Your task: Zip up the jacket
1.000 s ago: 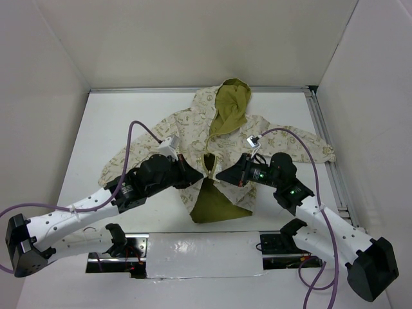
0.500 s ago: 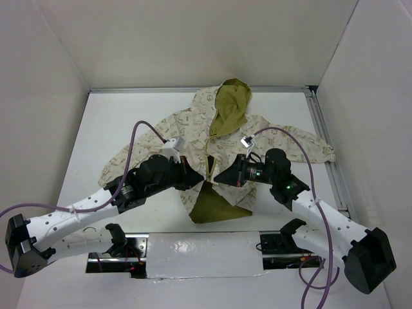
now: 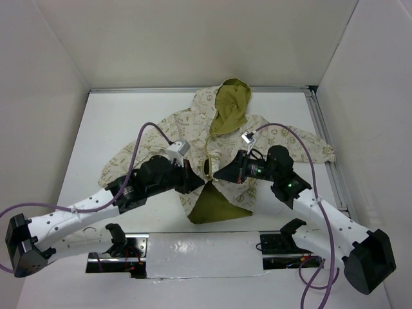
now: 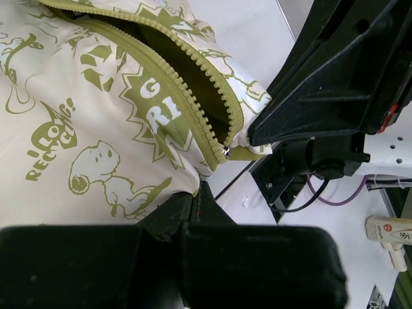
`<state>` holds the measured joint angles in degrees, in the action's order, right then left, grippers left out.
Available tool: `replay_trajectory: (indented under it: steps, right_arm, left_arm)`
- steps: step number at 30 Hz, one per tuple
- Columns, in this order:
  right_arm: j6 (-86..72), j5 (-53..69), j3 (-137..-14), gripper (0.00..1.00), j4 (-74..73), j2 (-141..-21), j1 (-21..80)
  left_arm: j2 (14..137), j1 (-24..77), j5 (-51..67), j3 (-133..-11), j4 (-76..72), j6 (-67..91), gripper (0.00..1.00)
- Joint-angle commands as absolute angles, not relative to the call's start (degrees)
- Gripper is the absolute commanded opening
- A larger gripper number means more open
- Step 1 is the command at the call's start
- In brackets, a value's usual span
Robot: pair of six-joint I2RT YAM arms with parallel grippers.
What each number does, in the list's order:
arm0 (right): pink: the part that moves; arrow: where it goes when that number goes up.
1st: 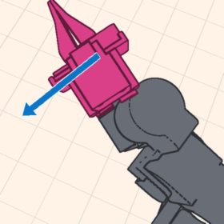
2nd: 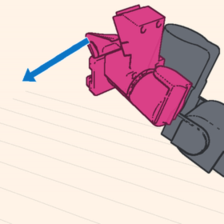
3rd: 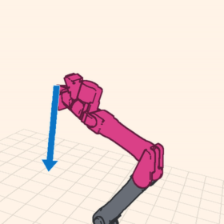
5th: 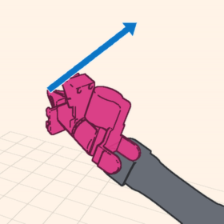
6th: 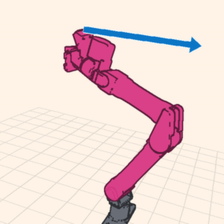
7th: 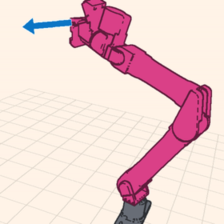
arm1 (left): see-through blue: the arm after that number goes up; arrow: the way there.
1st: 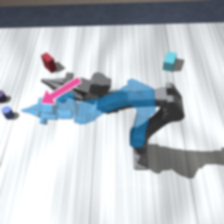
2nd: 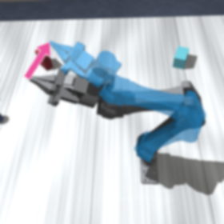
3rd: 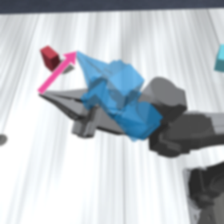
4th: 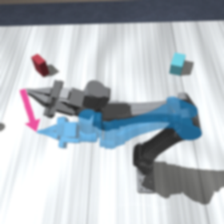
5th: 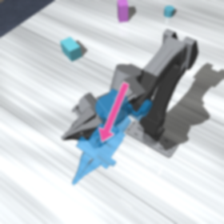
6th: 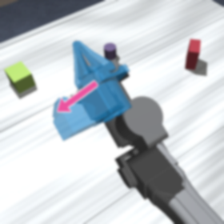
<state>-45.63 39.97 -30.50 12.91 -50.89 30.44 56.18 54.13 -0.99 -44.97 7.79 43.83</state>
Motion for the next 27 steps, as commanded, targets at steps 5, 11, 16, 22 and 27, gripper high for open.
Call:
replay_trajectory:
  steps: [5, 11, 16, 22, 27]
  right_arm:
    - [-44.74, 42.45, -36.3, 0.0, 15.21, -52.47, 29.44]
    - [-40.24, 42.28, -35.69, 0.0, 10.52, -51.51, 30.32]
    - [-39.9, 39.56, -36.21, 0.0, 8.18, -50.18, 30.5]
    - [-35.6, 41.92, -37.18, 0.05, 4.14, -52.03, 31.81]
    - [-32.35, 42.01, -37.0, 0.18, 2.46, -52.56, 34.54]
  left_arm:
    - [57.22, 55.46, 2.2, -45.0, 9.75, 41.48, 0.0]
    - [55.11, 55.46, 1.84, -46.32, 10.19, 39.2, 0.0]
    - [55.55, 55.55, 3.6, -47.63, 11.6, 39.02, 0.0]
    - [54.76, 55.55, 0.36, -49.73, 14.67, 40.95, 0.0]
    - [56.86, 55.46, -2.55, -55.19, 21.61, 44.38, 0.0]
